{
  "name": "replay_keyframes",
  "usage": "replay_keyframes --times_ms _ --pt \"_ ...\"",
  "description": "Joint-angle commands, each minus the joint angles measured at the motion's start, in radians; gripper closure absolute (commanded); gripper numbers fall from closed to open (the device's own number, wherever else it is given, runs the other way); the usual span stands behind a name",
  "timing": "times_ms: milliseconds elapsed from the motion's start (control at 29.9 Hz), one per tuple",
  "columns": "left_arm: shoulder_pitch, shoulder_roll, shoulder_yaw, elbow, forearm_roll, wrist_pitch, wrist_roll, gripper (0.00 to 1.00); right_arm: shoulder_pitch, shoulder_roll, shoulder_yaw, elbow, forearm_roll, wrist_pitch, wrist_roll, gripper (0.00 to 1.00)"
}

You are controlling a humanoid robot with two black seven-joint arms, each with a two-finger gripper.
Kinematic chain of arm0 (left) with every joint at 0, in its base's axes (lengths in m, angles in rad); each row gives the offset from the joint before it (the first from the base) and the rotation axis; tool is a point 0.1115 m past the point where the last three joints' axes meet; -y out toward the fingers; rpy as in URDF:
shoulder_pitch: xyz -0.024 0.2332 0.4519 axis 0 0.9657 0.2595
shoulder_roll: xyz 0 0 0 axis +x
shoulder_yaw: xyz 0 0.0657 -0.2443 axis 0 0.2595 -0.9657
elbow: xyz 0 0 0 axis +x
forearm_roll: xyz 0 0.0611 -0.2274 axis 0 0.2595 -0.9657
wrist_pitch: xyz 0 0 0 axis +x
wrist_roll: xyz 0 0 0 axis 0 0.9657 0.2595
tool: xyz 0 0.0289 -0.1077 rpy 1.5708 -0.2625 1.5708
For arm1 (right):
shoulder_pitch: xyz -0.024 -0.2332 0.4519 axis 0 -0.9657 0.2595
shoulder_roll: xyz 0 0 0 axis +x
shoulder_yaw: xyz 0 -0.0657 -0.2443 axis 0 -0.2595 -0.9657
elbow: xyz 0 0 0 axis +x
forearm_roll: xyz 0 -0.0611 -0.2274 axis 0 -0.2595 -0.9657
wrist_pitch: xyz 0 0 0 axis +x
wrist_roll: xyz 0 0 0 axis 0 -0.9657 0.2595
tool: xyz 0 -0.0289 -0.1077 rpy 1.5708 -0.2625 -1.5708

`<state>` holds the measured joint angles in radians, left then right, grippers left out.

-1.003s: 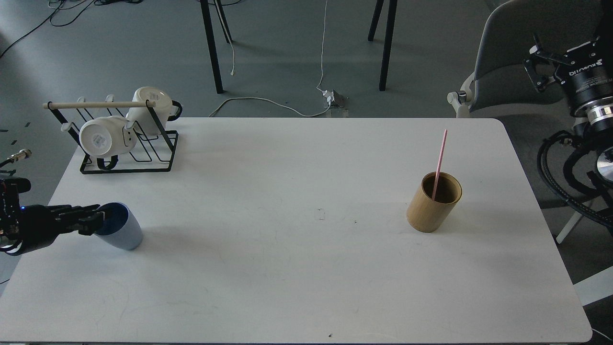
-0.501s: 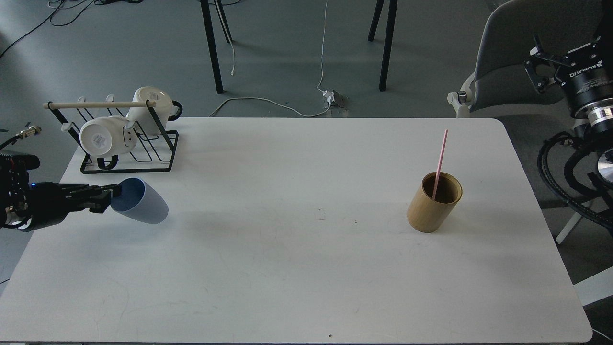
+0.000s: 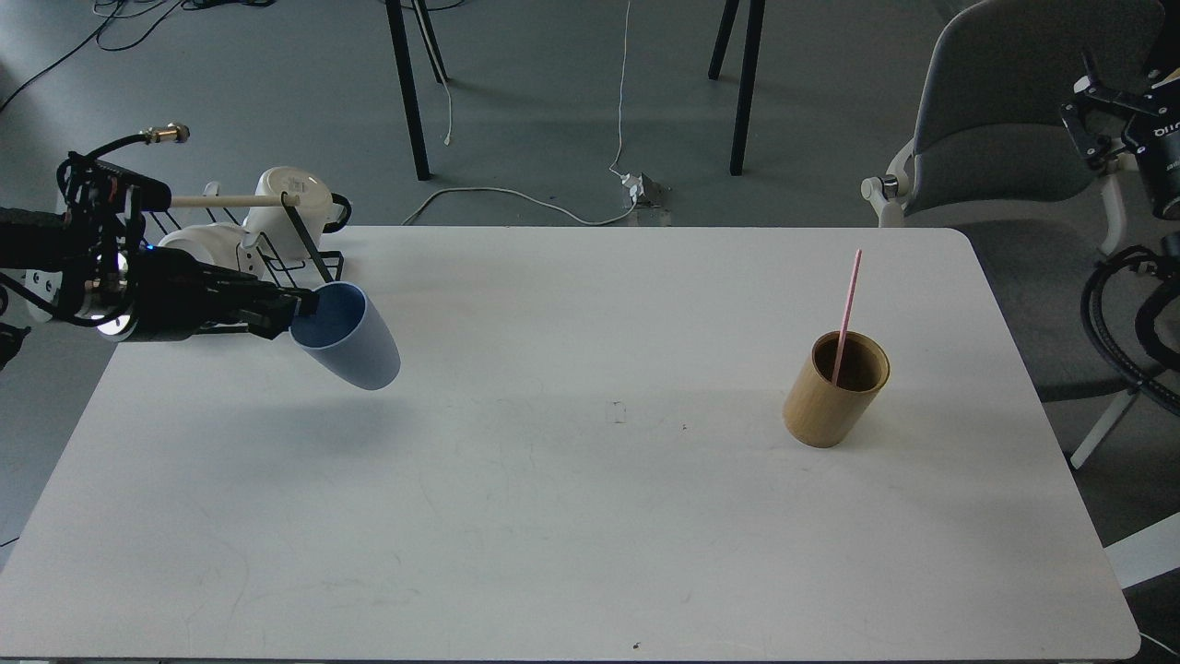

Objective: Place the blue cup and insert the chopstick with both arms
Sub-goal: 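Lift the blue cup upright and carry it toward the table center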

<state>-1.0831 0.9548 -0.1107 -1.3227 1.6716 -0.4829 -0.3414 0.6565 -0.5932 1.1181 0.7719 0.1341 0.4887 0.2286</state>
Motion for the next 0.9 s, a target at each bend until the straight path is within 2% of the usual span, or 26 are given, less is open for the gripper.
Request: replay_keyframes --times_ms 0,100,267,468,635,869 --pt "-0.037 -0.073 0.000 -0.046 0.002 -0.006 0.024 0.98 -0.001 -0.025 0.002 0.001 0.002 0.000 0.000 0.00" --pt "-0.040 -0.137 0.003 -0.043 0.034 -0.006 0.056 0.98 -0.009 -0.036 0.003 0.000 0.002 0.000 0.000 0.00" --pt "-0.021 -0.223 0.005 -0.041 0.091 -0.006 0.071 0.98 -0.043 -0.048 0.003 0.000 0.002 0.000 0.000 0.00" --pt "-0.021 -0.349 0.006 0.003 0.102 -0.006 0.125 0.97 -0.084 -0.053 0.002 -0.011 0.002 0.000 0.000 0.00" --pt "-0.018 -0.473 0.031 0.112 0.108 -0.006 0.133 0.97 -0.100 -0.060 0.002 -0.011 0.002 0.000 0.002 0.00" --pt "-0.018 -0.499 0.108 0.129 0.128 -0.006 0.133 0.97 -0.103 -0.065 0.003 -0.007 0.004 0.000 0.002 0.00"
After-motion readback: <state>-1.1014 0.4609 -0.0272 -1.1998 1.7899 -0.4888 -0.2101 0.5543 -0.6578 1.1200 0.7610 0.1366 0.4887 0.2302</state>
